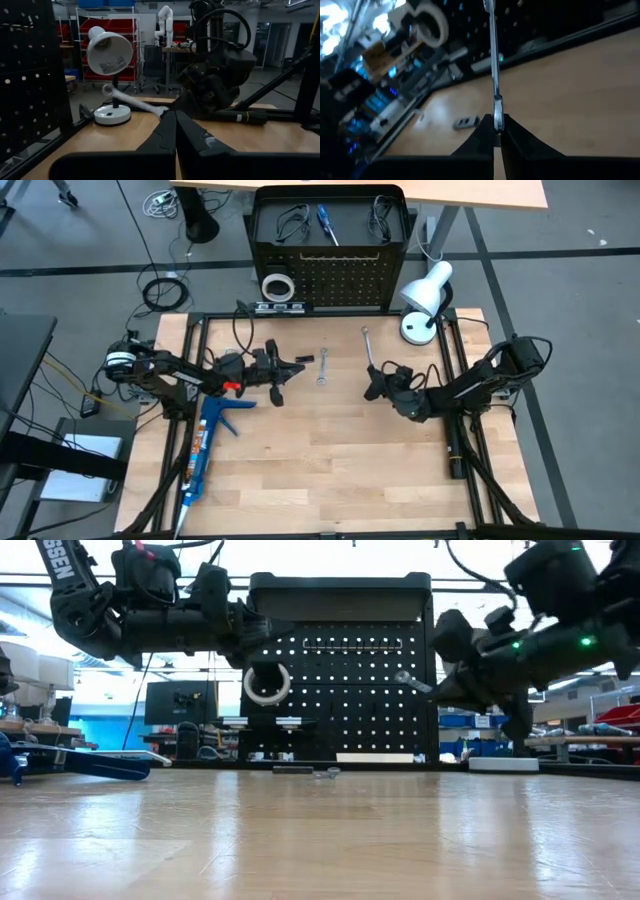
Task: Hang tools onto peg board
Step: Hang the bottom wrench on the pegboard
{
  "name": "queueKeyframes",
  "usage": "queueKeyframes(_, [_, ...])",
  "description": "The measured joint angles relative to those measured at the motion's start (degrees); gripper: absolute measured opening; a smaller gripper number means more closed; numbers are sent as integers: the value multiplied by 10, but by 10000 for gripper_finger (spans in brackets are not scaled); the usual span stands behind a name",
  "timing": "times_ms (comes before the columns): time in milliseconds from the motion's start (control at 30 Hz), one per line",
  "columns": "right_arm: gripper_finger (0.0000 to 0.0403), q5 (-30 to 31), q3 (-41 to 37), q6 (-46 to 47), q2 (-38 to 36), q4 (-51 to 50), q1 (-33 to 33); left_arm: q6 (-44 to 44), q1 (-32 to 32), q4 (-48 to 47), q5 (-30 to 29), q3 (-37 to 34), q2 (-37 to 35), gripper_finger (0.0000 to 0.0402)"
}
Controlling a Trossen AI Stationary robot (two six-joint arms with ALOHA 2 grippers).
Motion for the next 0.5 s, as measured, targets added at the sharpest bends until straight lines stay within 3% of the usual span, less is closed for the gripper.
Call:
queueKeyframes(233, [25,-7,-35,-65,0,112,-14,0,2,-4,0,0,0,1])
queueKeyframes(500, [27,5,-37,-19,0,114,-41,0,2,-4,0,0,0,1])
